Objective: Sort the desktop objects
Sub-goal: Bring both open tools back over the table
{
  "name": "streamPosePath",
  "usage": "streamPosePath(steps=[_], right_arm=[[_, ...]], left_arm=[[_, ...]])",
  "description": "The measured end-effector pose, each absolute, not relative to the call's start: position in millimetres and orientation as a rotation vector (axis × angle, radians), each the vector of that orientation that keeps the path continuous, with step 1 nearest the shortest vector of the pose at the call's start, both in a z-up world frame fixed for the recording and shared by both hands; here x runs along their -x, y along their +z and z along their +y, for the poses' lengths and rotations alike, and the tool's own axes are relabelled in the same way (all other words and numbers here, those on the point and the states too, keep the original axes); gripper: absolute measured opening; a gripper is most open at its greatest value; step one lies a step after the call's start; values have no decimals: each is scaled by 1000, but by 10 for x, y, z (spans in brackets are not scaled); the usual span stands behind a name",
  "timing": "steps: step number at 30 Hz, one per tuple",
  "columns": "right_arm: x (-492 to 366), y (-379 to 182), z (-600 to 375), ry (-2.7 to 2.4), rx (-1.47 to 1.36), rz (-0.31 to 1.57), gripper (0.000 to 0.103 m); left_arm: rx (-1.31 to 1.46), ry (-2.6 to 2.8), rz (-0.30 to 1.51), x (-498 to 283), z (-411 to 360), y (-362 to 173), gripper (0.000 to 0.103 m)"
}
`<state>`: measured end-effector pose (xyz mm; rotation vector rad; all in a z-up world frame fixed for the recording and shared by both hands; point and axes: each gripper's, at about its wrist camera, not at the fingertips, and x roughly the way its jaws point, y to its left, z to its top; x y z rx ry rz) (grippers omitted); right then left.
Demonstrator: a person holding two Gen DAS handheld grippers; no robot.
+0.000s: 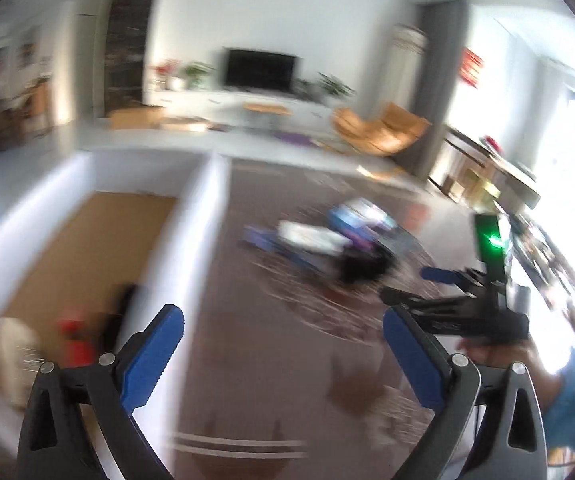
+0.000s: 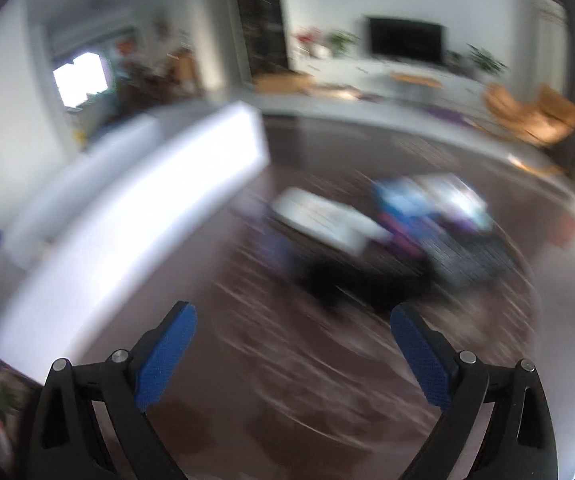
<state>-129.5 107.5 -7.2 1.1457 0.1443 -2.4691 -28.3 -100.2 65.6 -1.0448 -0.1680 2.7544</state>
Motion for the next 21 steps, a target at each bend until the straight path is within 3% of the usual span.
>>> streamPosePath(steps=[8,16,21], right_arm=[[1122,-544,2060,-2604,-1252,169,98],[1193,-650,2048,-2586,-1295,213,98],[1215,-694,2070,-2573,-1313,193,100]], left_arm=[[1294,2625,-31,813,-180,-372,102],[1325,2668,-51,975,-240,-556,102],[1354,2672,40,1073,-173,-637,103]])
